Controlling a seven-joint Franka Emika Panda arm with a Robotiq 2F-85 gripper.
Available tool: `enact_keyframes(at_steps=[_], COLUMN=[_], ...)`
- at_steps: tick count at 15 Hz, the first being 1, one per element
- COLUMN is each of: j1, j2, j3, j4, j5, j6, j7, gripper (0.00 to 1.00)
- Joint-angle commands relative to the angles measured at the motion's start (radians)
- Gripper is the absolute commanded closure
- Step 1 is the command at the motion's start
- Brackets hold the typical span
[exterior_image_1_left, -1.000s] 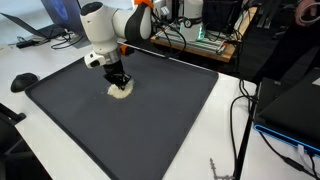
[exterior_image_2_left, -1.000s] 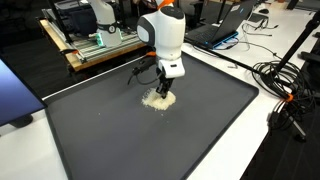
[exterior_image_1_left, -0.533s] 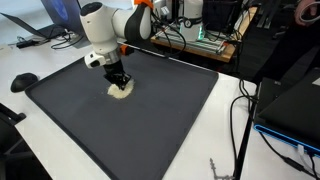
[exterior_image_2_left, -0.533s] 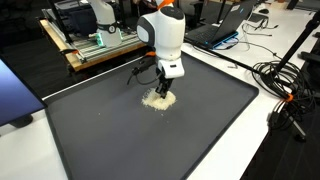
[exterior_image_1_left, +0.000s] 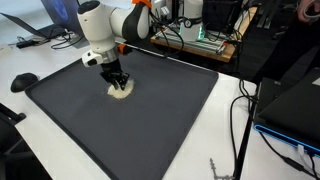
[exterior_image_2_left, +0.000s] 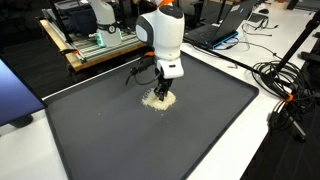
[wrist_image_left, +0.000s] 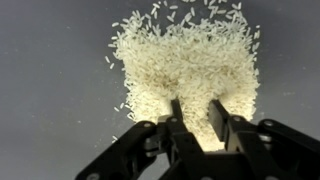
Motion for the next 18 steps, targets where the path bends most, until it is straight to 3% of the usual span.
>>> enact_keyframes(at_steps=[1,6,11,18], j1=[0.012,0.036,0.081,0.222], j2=[-0.018,-0.048,-0.100,-0.082], j3=[-0.012,-0.022,-0.022,-0.074], j4=[0.010,0.013,0.037,0.175], j5=[0.001,-0.011,-0.007,-0.130], j6=[-0.034,-0.086,-0.257,-0.487], j7=[-0.001,0.015,0.064,0.291], gripper=[0.34,0.01,0.00,0.00])
